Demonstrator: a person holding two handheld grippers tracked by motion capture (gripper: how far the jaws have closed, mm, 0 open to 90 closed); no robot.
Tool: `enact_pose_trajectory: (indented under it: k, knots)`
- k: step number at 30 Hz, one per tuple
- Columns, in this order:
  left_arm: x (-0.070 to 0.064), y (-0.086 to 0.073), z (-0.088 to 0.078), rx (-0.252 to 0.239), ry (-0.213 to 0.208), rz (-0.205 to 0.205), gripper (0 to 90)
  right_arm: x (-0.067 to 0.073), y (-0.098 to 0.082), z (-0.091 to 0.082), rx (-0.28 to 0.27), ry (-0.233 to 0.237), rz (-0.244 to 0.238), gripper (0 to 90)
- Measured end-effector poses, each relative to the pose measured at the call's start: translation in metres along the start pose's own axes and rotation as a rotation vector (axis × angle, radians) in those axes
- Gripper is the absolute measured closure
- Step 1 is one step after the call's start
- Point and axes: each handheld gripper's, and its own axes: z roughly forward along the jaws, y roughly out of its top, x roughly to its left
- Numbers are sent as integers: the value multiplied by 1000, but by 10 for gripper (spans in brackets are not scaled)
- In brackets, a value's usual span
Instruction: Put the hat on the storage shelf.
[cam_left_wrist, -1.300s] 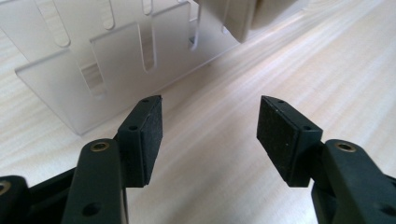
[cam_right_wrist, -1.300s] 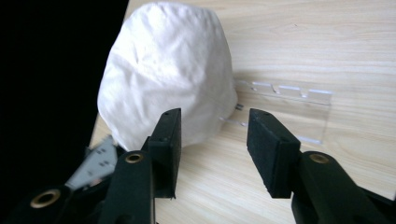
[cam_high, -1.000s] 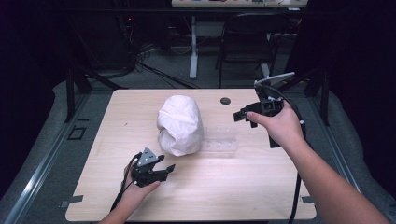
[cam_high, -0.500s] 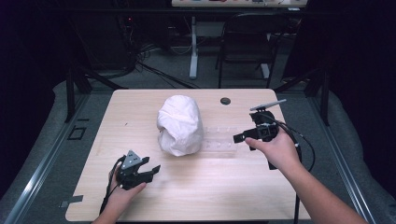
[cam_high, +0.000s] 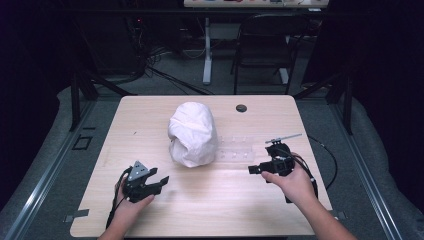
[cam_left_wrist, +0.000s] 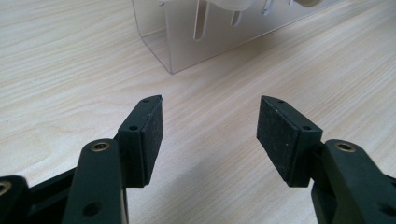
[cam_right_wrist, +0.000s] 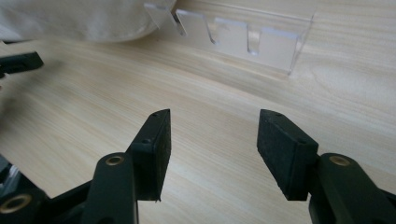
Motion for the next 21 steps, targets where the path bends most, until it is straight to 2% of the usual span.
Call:
enact_pose_trajectory:
  k: [6,12,14,16,17,19,21]
  knots:
    - [3,-1,1,3,1,-19,414,-8,-29,14,-70,-47,-43,467]
    - [3,-1,2,7,-3,-10,414,-16,-54,23,-85,-22,-14,462]
    - [2,-1,3,7,-2,-13,414,-20,-67,28,-125,-36,-12,467]
    - [2,-1,3,6,-2,-13,413,-22,-71,30,-143,-48,-16,466]
    - [2,-1,3,8,-5,-13,412,-25,-78,34,-179,-65,-21,463]
    - [1,-1,3,6,0,-12,411,-28,-81,35,-190,-51,-7,463]
    - [1,-1,4,4,4,-7,412,-32,-86,37,-207,-30,31,464]
